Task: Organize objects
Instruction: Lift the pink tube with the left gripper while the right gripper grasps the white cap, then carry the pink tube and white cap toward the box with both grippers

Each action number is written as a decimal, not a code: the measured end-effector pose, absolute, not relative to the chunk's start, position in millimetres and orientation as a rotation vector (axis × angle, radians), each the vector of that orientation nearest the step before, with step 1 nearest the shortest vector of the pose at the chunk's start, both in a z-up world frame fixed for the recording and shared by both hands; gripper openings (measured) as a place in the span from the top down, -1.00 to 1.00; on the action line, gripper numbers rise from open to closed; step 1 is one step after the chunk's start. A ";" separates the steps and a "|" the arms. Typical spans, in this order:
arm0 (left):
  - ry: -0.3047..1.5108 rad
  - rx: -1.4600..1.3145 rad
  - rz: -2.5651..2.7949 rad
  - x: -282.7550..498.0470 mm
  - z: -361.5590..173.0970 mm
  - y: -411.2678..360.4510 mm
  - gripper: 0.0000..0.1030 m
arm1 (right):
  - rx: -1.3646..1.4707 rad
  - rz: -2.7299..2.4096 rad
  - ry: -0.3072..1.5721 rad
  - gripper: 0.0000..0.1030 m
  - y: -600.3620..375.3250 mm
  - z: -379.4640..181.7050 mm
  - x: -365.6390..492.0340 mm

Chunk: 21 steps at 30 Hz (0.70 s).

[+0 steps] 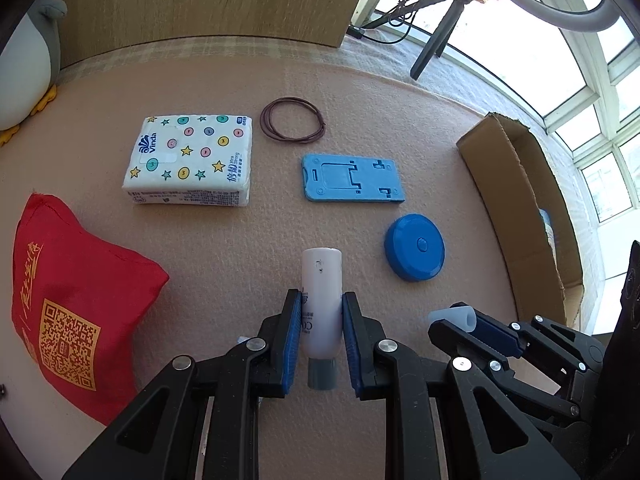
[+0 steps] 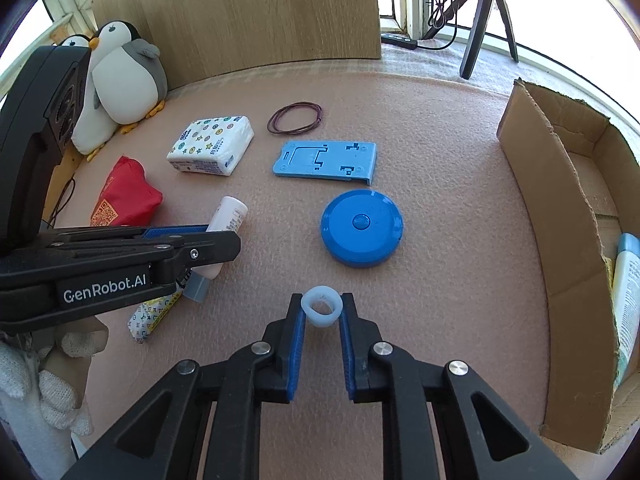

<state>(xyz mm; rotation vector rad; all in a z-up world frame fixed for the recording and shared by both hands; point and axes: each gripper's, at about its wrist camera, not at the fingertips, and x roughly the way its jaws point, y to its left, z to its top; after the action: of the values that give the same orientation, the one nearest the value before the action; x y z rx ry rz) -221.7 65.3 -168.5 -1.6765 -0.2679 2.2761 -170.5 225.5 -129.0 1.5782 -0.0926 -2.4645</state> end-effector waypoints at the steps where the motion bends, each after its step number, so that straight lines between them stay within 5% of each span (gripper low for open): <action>1: -0.265 -1.663 2.276 -221.6 -164.1 69.4 0.59 | 1.567 -2.472 -0.105 0.70 230.0 -124.0 -168.5; 21: -0.182 -1.411 2.208 -243.5 -81.2 217.9 0.58 | 1.433 -2.753 -0.286 0.70 377.6 -48.6 -146.9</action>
<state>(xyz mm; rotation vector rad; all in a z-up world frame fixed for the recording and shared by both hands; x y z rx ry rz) -243.5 217.9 -81.2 -1.4113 -0.1823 2.2083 -146.9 377.6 -48.6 1.4327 -0.2856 -2.7534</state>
